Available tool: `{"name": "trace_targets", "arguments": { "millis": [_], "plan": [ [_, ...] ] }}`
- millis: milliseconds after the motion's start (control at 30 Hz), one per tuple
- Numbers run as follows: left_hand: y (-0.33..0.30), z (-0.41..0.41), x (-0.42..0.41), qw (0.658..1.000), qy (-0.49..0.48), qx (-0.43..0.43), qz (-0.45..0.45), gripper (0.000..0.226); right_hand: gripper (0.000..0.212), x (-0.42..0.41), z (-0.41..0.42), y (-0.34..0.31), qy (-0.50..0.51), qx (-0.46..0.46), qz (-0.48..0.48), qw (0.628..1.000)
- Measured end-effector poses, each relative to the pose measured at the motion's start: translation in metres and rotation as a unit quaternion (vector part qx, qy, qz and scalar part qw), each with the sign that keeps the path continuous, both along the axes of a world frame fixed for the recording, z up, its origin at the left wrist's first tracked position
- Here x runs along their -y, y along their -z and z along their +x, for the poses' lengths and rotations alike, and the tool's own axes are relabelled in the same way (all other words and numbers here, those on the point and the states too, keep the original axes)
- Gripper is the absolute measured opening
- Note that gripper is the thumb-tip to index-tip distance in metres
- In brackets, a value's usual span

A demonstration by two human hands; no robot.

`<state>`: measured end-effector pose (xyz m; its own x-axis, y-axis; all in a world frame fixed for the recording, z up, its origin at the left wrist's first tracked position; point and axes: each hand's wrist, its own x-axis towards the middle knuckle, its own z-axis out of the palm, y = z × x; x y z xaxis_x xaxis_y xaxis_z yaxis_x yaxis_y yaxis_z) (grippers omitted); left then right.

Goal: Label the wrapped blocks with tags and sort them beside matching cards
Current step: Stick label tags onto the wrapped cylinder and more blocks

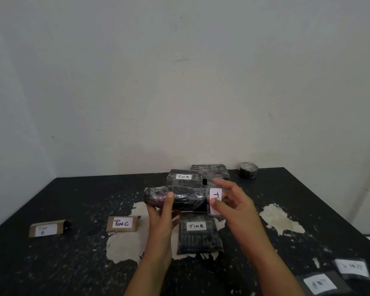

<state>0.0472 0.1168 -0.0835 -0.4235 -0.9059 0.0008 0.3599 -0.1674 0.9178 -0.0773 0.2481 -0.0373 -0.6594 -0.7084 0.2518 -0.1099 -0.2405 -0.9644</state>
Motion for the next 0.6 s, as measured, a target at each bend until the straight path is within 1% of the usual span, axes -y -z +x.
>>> {"name": "trace_targets", "arguments": {
  "millis": [67,167,200,267,333,433,467,533,600],
  "plan": [
    [-0.002,0.002,0.007,1.000,-0.005,-0.006,0.019,0.075,0.048,0.000,0.002,-0.002,-0.012,-0.023,0.019,0.999],
    [-0.008,0.006,0.017,0.999,-0.006,-0.018,0.051,0.054,0.053,0.001,0.004,-0.006,-0.032,-0.060,0.053,0.996],
    [-0.010,0.007,0.020,0.999,-0.002,-0.012,0.053,0.053,0.053,0.001,0.005,-0.008,-0.038,-0.074,0.063,0.995],
    [-0.014,0.009,0.026,0.999,0.013,0.028,0.035,0.063,0.050,0.001,0.007,-0.013,-0.061,-0.098,0.076,0.990],
    [-0.018,0.012,0.028,0.997,0.040,0.070,-0.002,0.075,0.045,0.001,0.009,-0.017,-0.085,-0.119,0.089,0.985],
    [-0.020,0.014,0.027,0.993,0.056,0.098,-0.040,0.078,0.036,0.005,0.006,-0.017,-0.092,-0.175,0.107,0.974],
    [-0.019,0.014,0.027,0.990,0.066,0.112,-0.044,0.083,0.032,0.006,0.005,-0.016,-0.099,-0.190,0.111,0.971],
    [-0.017,0.012,0.026,0.987,0.104,0.122,-0.015,0.092,0.028,0.008,0.004,-0.016,-0.113,-0.208,0.116,0.965],
    [-0.018,0.013,0.024,0.984,0.134,0.114,0.019,0.087,0.027,0.010,0.003,-0.018,-0.127,-0.224,0.123,0.958]
  ]
}}
